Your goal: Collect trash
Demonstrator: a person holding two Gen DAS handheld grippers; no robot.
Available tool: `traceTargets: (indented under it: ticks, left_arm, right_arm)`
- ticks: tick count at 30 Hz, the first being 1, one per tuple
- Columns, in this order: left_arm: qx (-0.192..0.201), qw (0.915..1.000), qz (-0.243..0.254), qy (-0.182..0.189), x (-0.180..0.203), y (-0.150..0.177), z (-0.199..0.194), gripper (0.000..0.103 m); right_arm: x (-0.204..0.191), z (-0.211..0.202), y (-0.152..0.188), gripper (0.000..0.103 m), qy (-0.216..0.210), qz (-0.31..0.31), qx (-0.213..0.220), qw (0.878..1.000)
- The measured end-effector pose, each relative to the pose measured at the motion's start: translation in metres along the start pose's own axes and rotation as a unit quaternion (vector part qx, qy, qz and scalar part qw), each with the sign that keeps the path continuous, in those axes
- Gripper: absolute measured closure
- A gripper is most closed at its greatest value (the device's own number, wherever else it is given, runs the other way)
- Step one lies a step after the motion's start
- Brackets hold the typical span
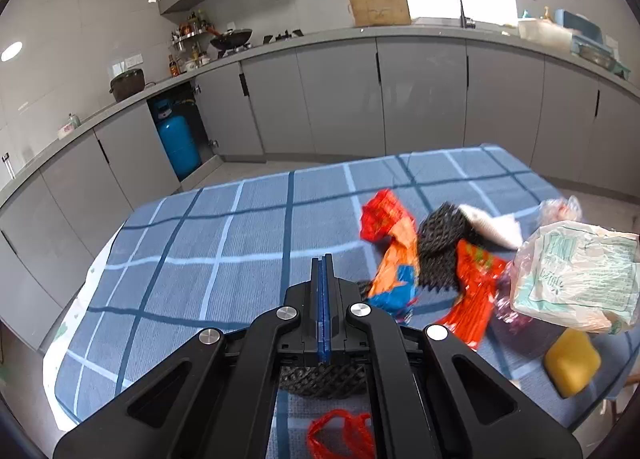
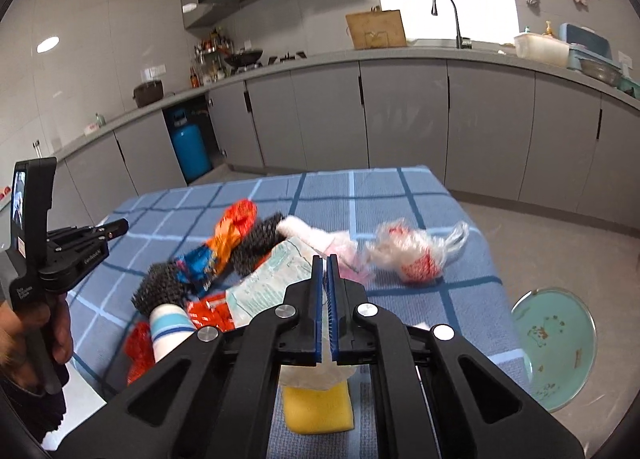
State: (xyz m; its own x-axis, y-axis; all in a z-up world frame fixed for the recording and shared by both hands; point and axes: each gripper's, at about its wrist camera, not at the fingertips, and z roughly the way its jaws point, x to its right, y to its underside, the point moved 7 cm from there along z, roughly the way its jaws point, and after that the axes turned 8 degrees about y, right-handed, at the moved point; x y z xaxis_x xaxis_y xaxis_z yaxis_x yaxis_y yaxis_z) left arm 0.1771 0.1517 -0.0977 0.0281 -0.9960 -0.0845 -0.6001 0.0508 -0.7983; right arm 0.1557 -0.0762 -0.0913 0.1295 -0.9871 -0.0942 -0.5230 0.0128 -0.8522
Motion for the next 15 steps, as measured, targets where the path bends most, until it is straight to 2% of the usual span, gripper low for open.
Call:
traceTargets:
  ticks: [8, 12, 13, 14, 15]
  left_arm:
    - [0.007, 0.9998, -0.002, -0.016, -0.012, -0.004, -0.005, 0.102]
    - [-0.022, 0.9994, -0.02, -0.02, -0.029, 0.01, 0.011, 0.1]
    - [-0.034, 0.9987, -0.035, -0.015, -0.035, 0.016, 0.018, 0.082]
    - [-0.04, 0.9981, -0.045, -0.014, -0.039, 0.021, 0.021, 0.043]
    - [-0.043, 0.9976, -0.051, -0.017, -0.041, 0.025, 0.024, 0.029]
  right_arm:
    - [0.001, -0.013, -0.013, 0.1, -0.01, 0.008, 0.023, 1.0]
    - [0.003, -0.012, -0.015, 0.1, -0.011, 0.01, 0.024, 1.0]
    - [0.003, -0.01, -0.014, 0.1, -0.011, 0.01, 0.023, 1.0]
    - [0.003, -0.008, -0.012, 0.1, -0.012, 0.011, 0.019, 1.0]
    - [0.002, -0.006, -0.01, 0.1, -0.012, 0.01, 0.016, 1.0]
